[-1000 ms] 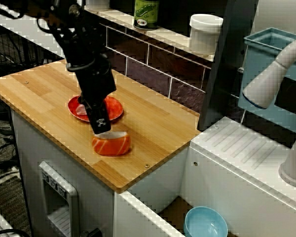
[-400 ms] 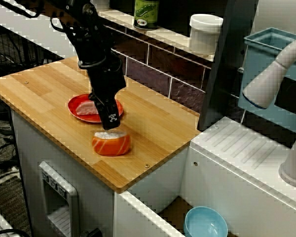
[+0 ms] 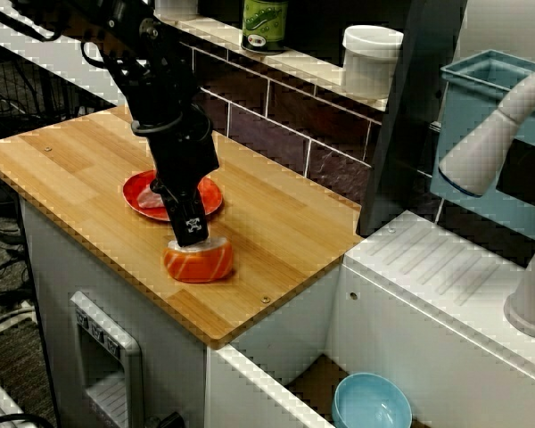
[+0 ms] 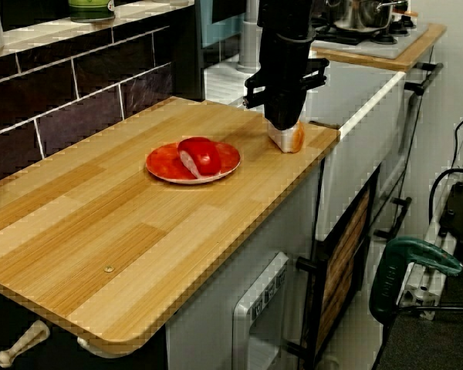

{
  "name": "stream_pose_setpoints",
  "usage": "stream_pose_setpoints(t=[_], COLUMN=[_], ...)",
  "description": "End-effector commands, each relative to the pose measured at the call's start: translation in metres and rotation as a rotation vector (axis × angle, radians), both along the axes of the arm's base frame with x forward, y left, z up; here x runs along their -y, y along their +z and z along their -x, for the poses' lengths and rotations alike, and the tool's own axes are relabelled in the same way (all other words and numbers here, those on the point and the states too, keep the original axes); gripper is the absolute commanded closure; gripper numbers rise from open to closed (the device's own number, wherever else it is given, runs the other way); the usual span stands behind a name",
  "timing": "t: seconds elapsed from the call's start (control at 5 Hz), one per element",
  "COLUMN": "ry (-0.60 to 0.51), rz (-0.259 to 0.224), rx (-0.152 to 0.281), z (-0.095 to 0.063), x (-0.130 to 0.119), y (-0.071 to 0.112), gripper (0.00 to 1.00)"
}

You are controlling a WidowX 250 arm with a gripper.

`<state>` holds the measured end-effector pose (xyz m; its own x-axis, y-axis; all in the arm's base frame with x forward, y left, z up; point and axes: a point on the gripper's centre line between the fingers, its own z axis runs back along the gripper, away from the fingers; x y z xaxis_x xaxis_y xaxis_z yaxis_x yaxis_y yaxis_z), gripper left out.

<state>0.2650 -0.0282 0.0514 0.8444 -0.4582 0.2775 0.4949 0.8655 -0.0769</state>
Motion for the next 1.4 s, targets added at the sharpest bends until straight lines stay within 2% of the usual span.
stream_pose_setpoints(t=[0.0, 0.8, 1.2], ry=[0.021, 0.125, 0.127], rz=[-0.018, -0.033, -0.025], rx=[0.029, 0.010, -0.003], z=[0.007, -0.018, -0.008], x=[0.004, -0.014, -0.016], y=[-0.005, -0.031, -0.028], gripper=[1.00, 1.00, 1.00])
